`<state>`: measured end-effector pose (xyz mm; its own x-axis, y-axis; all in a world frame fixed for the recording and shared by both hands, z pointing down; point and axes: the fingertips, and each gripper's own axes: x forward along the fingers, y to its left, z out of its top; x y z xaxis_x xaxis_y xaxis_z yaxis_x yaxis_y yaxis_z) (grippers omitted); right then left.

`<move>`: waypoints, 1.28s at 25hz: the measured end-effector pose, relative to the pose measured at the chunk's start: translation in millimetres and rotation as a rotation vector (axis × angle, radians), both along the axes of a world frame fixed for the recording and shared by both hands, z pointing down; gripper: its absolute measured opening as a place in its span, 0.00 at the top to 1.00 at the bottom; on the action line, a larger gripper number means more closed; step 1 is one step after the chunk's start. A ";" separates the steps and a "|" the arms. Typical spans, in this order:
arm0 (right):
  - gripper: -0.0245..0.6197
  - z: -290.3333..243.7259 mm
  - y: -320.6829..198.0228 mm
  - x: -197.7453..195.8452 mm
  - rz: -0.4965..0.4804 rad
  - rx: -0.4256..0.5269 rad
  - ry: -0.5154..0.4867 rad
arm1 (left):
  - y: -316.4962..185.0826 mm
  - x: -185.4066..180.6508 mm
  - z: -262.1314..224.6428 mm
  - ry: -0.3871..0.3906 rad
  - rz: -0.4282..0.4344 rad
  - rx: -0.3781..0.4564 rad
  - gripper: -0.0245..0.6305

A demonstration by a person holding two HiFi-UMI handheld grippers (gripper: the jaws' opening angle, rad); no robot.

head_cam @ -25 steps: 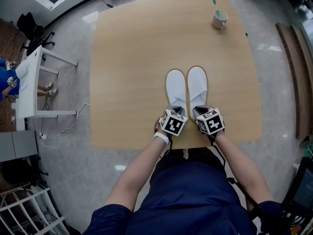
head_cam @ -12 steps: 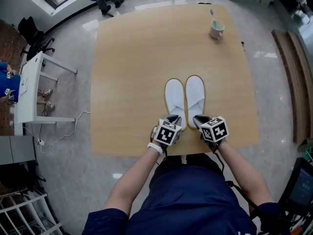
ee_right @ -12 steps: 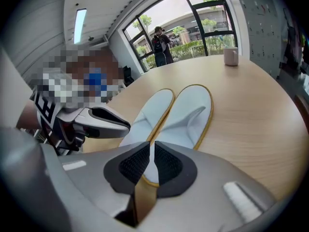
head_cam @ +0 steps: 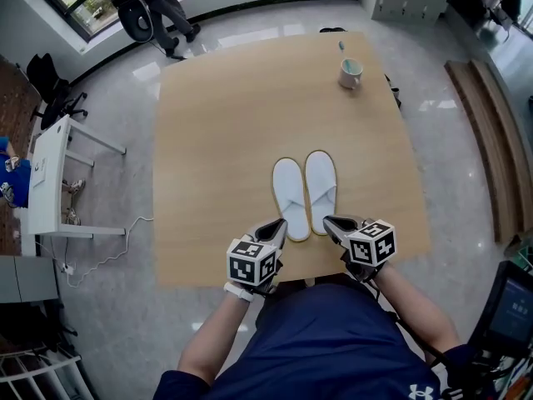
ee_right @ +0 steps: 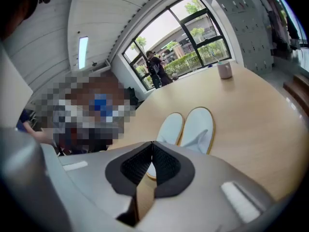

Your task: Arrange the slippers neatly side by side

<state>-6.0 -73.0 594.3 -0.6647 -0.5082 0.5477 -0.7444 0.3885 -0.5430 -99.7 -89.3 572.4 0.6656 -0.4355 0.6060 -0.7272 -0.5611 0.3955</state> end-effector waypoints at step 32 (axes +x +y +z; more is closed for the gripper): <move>0.94 -187.1 8.7 13.6 0.066 0.517 -0.035 | 34.6 77.4 -140.0 0.127 0.186 0.366 0.95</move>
<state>7.6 -64.3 407.2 -0.6353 -0.7480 0.1919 -0.7614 0.5652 -0.3176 -22.3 -54.7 432.4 0.8128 -0.4719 0.3416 -0.5584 -0.7983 0.2257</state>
